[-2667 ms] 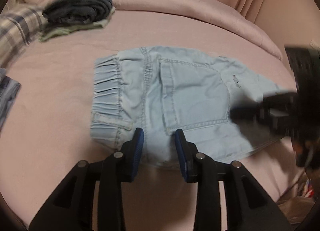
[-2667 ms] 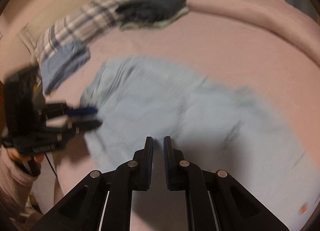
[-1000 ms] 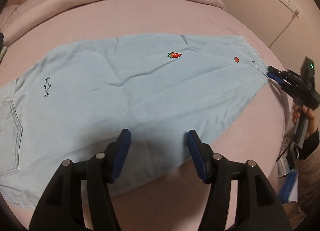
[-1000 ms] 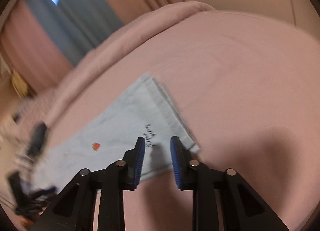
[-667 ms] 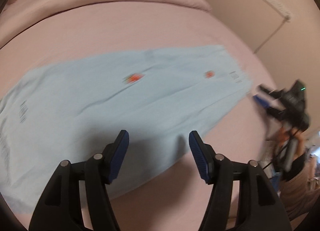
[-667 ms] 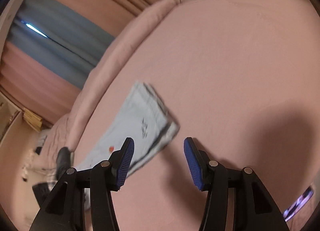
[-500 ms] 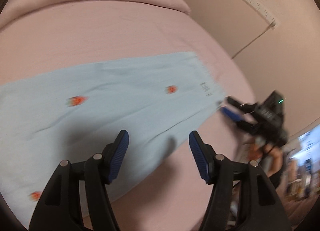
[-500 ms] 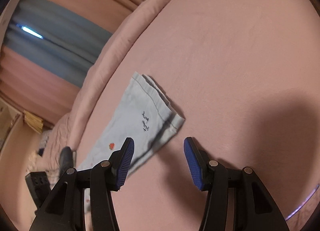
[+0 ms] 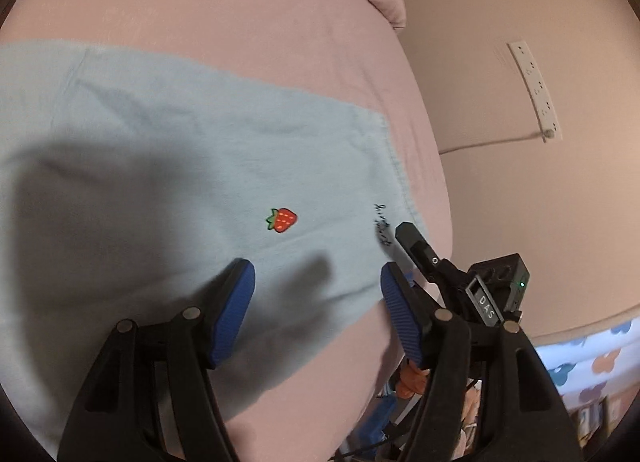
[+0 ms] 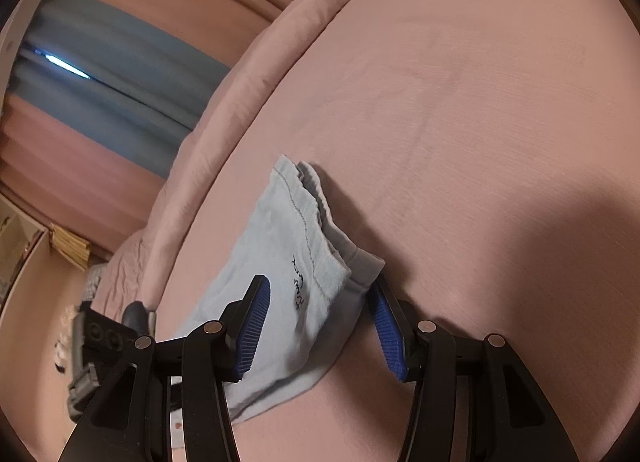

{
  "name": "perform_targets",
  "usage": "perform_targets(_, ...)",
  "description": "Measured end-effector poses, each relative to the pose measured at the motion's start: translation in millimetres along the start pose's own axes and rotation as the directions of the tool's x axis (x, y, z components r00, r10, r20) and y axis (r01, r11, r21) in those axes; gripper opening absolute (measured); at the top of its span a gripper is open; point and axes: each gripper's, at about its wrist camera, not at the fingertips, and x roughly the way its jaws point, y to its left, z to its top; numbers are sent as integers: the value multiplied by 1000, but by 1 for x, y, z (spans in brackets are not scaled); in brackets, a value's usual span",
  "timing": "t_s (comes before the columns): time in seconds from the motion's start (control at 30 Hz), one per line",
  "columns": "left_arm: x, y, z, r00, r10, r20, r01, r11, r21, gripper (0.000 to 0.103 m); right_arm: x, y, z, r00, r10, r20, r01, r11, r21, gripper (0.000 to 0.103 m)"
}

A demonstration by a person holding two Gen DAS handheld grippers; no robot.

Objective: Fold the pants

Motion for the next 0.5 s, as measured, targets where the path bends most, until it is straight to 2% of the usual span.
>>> perform_targets(0.13,-6,3,0,1000,-3,-10,2,999,-42,62,2,0,0,1000,-4,-6,4,1000,-12,47)
perform_targets(0.2,-8,4,0,1000,2,-9,-2,999,-43,61,1,-4,1,1000,-14,-11,14,1000,-9,30)
perform_targets(0.27,-8,4,-1,1000,6,-5,-6,999,-37,58,1,-11,2,1000,-2,-19,3,1000,18,24)
perform_targets(0.5,-5,10,-3,1000,20,-4,-20,999,-36,52,-1,-9,2,1000,-13,-14,14,1000,26,21)
